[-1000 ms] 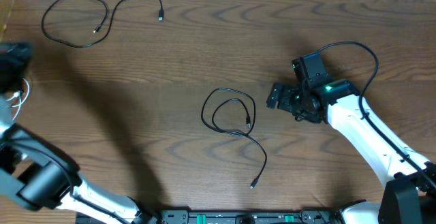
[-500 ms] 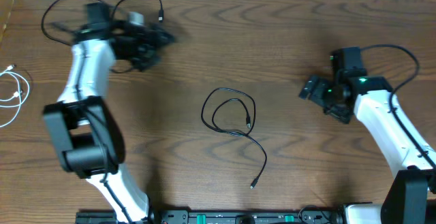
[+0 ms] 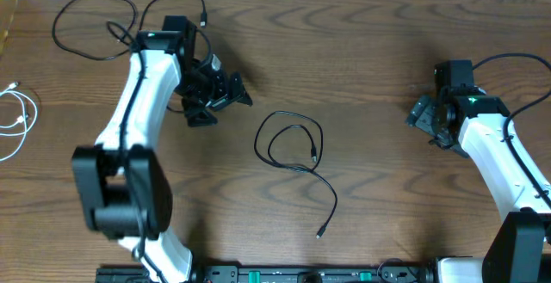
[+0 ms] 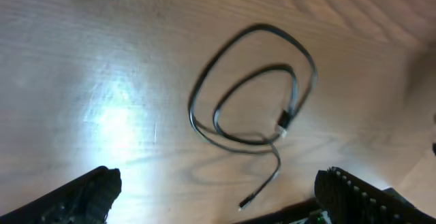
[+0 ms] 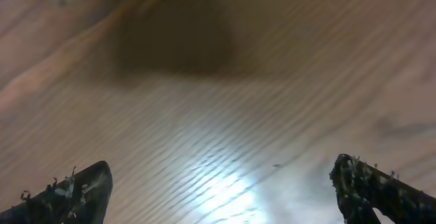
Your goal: Untangle cables
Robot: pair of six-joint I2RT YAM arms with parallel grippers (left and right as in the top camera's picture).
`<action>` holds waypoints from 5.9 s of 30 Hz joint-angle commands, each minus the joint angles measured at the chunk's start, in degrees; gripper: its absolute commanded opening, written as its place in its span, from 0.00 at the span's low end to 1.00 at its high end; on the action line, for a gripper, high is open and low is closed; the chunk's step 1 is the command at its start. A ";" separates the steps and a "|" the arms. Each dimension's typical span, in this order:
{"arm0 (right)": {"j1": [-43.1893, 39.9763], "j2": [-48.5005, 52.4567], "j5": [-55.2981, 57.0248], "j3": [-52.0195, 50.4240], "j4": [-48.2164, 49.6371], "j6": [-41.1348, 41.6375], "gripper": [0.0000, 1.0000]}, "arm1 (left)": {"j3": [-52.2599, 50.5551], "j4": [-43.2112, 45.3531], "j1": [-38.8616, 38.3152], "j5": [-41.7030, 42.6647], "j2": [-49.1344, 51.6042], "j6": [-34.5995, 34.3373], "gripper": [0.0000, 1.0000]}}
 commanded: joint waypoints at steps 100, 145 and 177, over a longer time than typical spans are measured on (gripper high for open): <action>-0.11 0.15 0.46 0.07 0.61 -1.07 0.99 | -6.95 22.60 -21.18 -7.98 -45.77 -17.49 0.07; -0.11 0.15 0.44 0.07 0.61 -1.07 0.99 | -8.48 15.30 -10.49 -43.76 -5.84 -3.82 0.62; -0.11 0.15 0.44 0.07 0.61 -1.07 0.99 | -8.48 19.87 -9.66 -28.92 11.98 9.03 0.58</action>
